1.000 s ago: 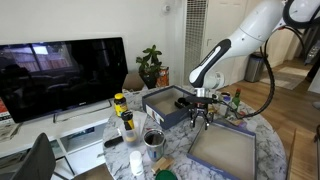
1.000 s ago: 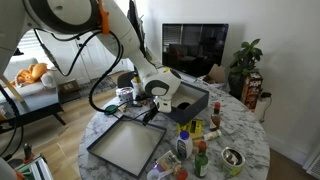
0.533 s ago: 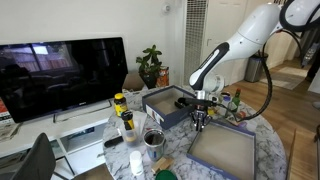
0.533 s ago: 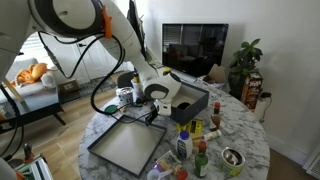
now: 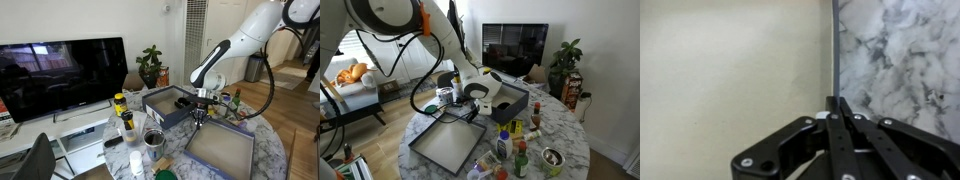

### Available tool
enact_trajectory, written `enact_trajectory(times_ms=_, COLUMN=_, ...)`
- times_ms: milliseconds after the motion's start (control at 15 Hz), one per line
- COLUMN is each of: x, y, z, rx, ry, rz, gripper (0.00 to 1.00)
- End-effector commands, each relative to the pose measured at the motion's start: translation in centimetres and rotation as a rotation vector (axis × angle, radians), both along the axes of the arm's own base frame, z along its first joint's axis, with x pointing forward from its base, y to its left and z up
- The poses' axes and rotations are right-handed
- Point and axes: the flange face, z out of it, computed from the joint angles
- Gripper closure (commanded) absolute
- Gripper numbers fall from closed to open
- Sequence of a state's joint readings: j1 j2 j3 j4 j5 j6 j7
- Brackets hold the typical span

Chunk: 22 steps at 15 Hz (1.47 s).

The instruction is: Pick up the blue box and put it a bit forward on the table, pick up the blue box lid and place it the right way up on the blue box

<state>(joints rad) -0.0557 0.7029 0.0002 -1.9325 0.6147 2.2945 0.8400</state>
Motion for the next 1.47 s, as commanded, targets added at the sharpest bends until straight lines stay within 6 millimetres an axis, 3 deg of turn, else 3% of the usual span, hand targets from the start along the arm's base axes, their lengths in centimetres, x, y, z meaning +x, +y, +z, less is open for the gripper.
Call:
enact_trajectory(times_ms=0, x=-3.3, y=-0.4, z=3.5, rx=0.04, ry=-0.054, rz=0.0, gripper=0.99)
enact_trajectory(times_ms=400, x=-7.3, y=0.2, z=10.9, rx=0.077, ry=-0.251, rz=0.016, gripper=0.99)
enact_trajectory(times_ms=933, x=-10.4, y=1.7, z=21.3, rx=0.036, ry=-0.673, rz=0.011, gripper=0.99)
enact_trajectory(times_ms=1000, x=-8.1, y=1.0, z=19.4, rx=0.061, ry=-0.592, rz=-0.003, gripper=0.99)
enact_trajectory(times_ms=1133, x=-8.3, y=1.3, z=20.5, rx=0.058, ry=-0.617, rz=0.002, gripper=0.97)
enact_trajectory(times_ms=1400, x=-7.4, y=1.0, z=20.0, rx=0.047, ry=-0.626, rz=-0.01, gripper=0.99)
